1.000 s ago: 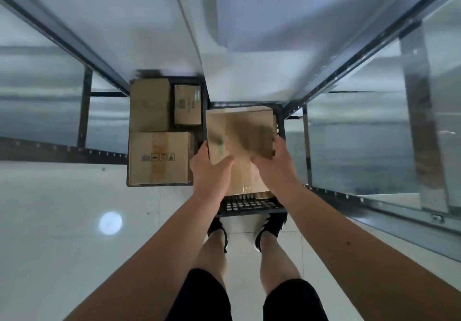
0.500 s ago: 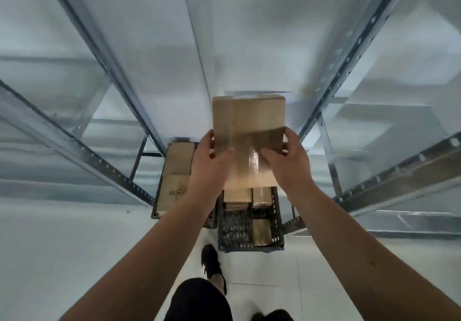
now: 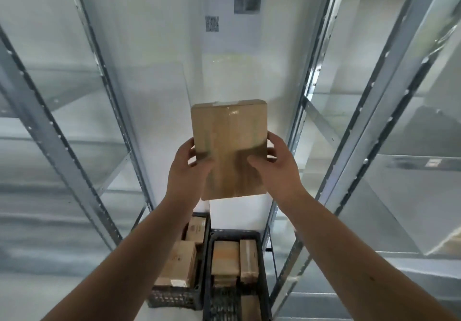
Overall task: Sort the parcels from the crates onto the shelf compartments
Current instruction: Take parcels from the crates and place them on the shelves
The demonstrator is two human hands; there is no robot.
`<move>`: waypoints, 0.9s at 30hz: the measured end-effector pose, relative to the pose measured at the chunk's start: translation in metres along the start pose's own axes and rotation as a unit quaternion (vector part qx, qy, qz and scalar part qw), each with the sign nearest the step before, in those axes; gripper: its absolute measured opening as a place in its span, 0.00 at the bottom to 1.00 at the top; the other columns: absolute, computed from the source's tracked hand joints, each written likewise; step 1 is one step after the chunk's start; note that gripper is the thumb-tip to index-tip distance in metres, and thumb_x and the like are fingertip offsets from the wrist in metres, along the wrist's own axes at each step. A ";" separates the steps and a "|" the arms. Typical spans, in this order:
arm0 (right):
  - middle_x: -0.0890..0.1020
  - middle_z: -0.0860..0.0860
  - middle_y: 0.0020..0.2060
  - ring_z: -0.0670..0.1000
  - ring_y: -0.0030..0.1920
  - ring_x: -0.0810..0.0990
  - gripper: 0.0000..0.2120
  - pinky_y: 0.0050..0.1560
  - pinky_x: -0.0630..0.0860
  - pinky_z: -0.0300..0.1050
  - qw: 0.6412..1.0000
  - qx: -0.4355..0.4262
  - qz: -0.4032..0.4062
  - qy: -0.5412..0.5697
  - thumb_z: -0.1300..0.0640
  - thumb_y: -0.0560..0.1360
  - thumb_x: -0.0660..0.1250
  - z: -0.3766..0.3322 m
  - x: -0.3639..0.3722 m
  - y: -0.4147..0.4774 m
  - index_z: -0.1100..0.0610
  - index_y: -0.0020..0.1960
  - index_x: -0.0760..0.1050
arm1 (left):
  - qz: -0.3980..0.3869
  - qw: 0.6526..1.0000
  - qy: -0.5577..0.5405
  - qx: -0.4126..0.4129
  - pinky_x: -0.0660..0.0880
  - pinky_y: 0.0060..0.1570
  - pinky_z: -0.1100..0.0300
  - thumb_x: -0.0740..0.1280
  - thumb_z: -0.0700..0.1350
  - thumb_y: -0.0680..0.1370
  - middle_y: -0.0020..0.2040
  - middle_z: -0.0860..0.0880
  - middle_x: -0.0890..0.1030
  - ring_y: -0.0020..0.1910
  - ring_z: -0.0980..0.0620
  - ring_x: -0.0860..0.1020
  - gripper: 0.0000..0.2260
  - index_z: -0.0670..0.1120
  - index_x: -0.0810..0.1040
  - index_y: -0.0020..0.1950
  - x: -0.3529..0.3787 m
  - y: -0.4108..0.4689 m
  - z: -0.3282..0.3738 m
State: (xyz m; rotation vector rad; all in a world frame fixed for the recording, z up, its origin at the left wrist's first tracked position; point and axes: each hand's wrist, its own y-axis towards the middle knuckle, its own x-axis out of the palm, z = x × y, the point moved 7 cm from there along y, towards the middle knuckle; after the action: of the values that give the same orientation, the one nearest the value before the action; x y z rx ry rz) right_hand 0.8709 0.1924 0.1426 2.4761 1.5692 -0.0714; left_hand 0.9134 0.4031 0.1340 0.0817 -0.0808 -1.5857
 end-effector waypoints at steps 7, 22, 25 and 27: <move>0.83 0.48 0.57 0.48 0.57 0.83 0.22 0.45 0.77 0.39 0.996 -0.066 0.038 0.038 0.52 0.80 0.73 -0.090 -0.002 -0.003 0.40 0.72 0.75 | -0.038 0.997 -0.024 0.068 0.82 0.57 0.52 0.71 0.39 0.79 0.54 0.62 0.83 0.47 0.63 0.84 0.22 0.62 0.79 0.66 -0.019 0.006 0.092; 0.85 0.50 0.54 0.52 0.49 0.83 0.15 0.49 0.79 0.48 0.989 -0.062 0.088 0.104 0.40 0.86 0.59 -0.154 -0.013 -0.009 0.48 0.60 0.79 | -0.072 0.985 -0.086 0.132 0.76 0.37 0.73 0.66 0.51 0.85 0.56 0.57 0.84 0.44 0.67 0.83 0.14 0.52 0.77 0.71 -0.037 0.022 0.165; 0.87 0.53 0.54 0.56 0.51 0.87 0.24 0.51 0.85 0.52 0.981 -0.028 0.071 0.177 0.37 0.87 0.54 -0.159 -0.016 -0.010 0.52 0.62 0.81 | -0.067 0.983 -0.110 0.133 0.77 0.50 0.58 0.60 0.59 0.86 0.61 0.57 0.81 0.58 0.54 0.82 0.19 0.56 0.72 0.75 -0.040 0.019 0.172; 0.87 0.54 0.55 0.58 0.54 0.87 0.26 0.56 0.86 0.56 0.979 -0.020 0.068 0.192 0.36 0.86 0.54 -0.160 -0.019 -0.006 0.51 0.65 0.81 | -0.063 0.983 -0.114 0.127 0.75 0.58 0.50 0.54 0.63 0.86 0.63 0.57 0.80 0.60 0.52 0.80 0.20 0.58 0.72 0.74 -0.043 0.020 0.172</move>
State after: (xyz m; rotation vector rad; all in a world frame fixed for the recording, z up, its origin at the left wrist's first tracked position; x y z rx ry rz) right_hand 0.8464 0.2102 0.3005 2.6735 1.5041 0.4808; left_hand 0.9167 0.4458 0.3072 0.1048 -0.4655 -1.7001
